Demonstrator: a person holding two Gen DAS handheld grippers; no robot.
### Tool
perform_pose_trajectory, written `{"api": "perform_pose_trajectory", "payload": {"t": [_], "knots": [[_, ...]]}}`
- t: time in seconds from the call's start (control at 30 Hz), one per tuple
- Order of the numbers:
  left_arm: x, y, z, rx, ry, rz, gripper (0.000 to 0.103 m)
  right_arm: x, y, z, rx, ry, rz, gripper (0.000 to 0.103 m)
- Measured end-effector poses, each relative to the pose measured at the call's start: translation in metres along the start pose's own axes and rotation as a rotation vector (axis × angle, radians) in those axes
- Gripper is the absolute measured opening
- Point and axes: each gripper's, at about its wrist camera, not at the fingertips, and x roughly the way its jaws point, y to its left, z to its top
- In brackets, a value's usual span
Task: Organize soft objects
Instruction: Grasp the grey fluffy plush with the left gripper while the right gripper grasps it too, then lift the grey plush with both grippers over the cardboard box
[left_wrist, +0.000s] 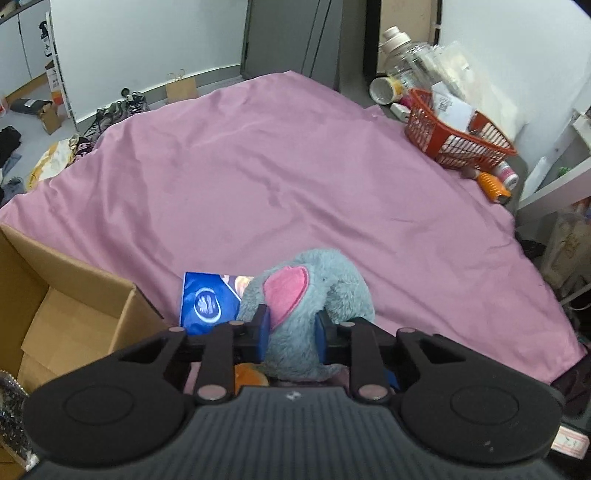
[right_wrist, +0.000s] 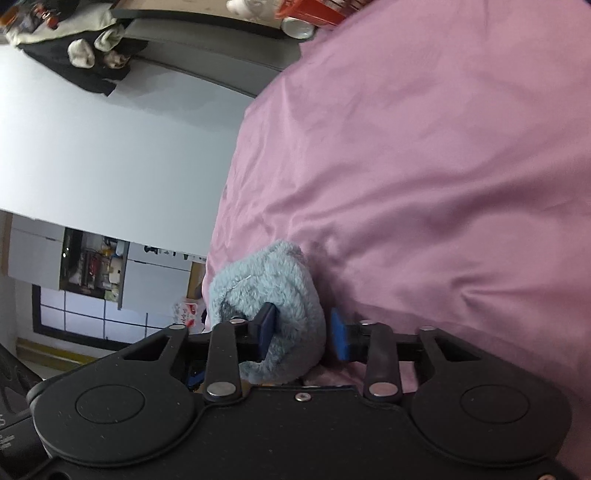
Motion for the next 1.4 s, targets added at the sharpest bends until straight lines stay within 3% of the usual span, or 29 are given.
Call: {"api": "perform_pose_trajectory", "payload": {"t": [0.17,0.37,0.8,1.4], "knots": [[-0.028,0.007,-0.001,-0.006,-0.014,-0.057,0.022,-0.02,0.038,-0.014,-0.123,-0.053,-0.037,0.021],[-0.074,0.025,0.005,-0.019,-0.051,-0.123,0.022,-0.044,0.08,-0.028,-0.216,-0.09,-0.013,0.021],[-0.148,0.089,0.002,-0.077,-0.126,-0.15,0.022,-0.048,0.169,-0.072,-0.447,-0.065,0.001,0.021],[-0.161,0.171,-0.002,-0.171,-0.107,-0.147,0.022,-0.011,0.22,-0.124,-0.592,-0.025,-0.06,0.021]]}}
